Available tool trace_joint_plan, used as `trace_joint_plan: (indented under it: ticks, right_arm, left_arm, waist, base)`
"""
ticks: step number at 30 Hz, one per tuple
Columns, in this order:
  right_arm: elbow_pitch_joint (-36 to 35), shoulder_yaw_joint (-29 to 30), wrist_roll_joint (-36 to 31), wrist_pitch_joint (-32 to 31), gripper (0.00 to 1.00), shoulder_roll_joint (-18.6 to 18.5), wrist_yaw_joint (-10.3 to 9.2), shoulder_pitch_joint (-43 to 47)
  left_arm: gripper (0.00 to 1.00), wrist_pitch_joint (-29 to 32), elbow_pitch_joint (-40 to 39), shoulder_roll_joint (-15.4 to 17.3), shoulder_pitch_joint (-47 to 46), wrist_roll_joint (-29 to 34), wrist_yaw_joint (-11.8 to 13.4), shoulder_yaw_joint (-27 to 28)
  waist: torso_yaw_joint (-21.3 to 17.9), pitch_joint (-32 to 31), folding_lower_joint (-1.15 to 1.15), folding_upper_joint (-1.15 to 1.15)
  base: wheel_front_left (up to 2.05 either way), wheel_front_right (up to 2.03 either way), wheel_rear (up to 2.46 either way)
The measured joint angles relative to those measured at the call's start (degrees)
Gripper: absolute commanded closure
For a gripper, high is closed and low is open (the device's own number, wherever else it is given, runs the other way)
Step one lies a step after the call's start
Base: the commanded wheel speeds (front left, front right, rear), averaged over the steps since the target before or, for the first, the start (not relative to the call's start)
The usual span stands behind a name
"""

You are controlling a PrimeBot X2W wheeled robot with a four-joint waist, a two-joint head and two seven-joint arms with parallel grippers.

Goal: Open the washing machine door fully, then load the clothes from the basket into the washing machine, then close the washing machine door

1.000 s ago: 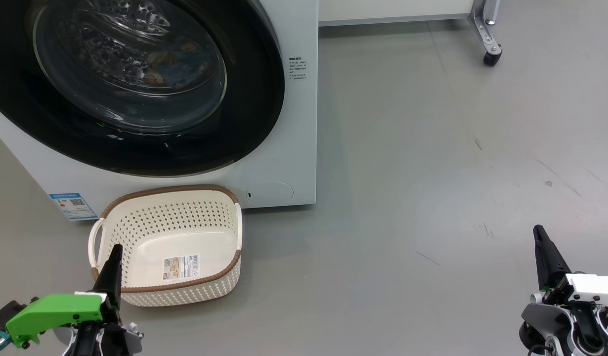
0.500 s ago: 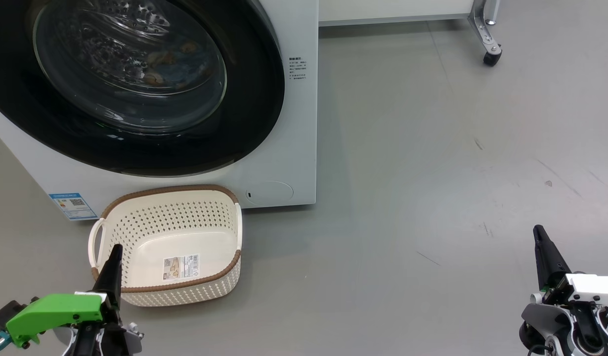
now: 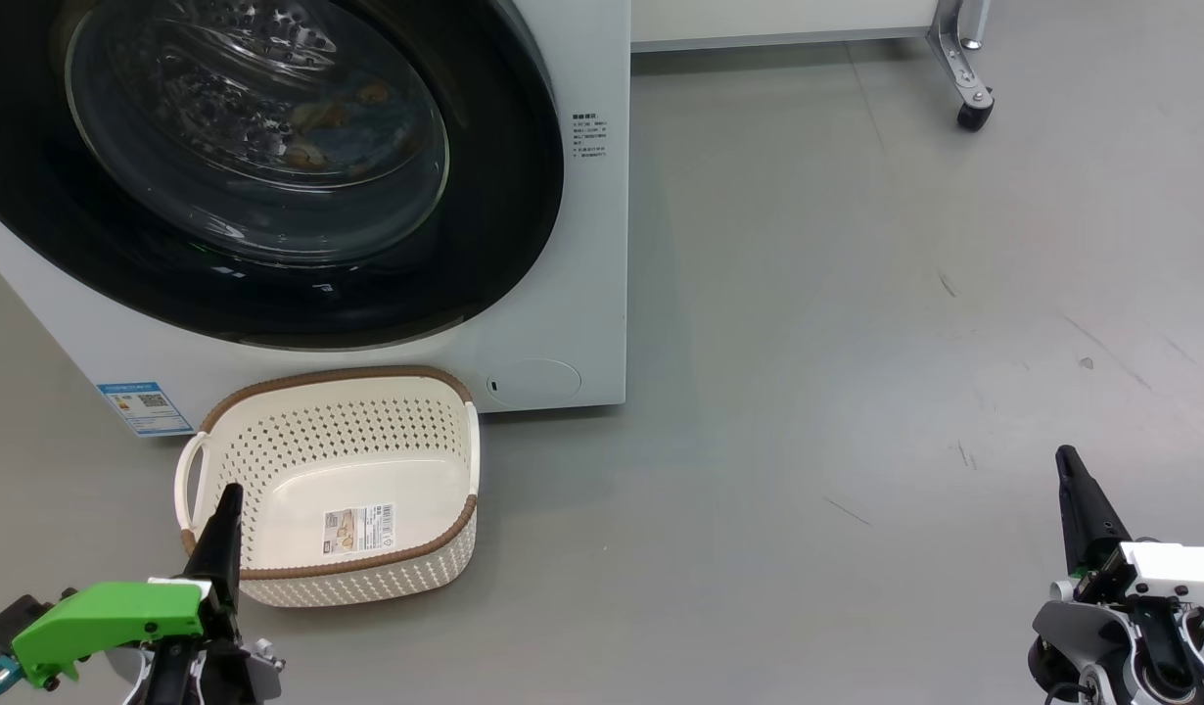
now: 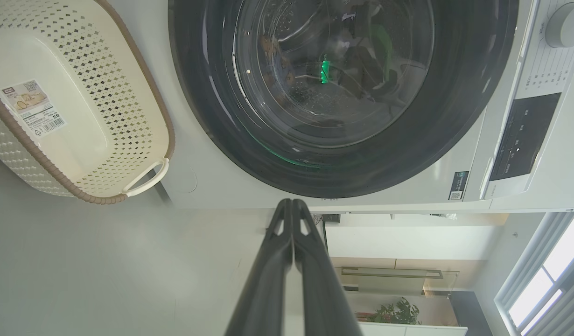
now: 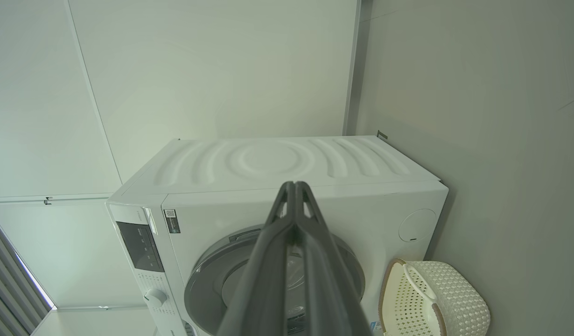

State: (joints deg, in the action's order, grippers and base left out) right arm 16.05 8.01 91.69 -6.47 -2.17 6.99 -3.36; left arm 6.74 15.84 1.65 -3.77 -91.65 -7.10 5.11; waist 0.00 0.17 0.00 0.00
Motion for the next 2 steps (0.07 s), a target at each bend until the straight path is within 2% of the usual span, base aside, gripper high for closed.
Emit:
trace_joint_plan:
  ticks: [2]
  right_arm:
    - [0.0, 0.0, 0.0, 0.0, 1.0, 0.0, 0.0, 0.0]
  left_arm:
    - [1.0, 0.0, 0.0, 0.0, 0.0, 0.0, 0.0, 0.0]
  waist:
    - [0.0, 0.0, 0.0, 0.0]
  base:
    - [0.0, 0.0, 0.0]
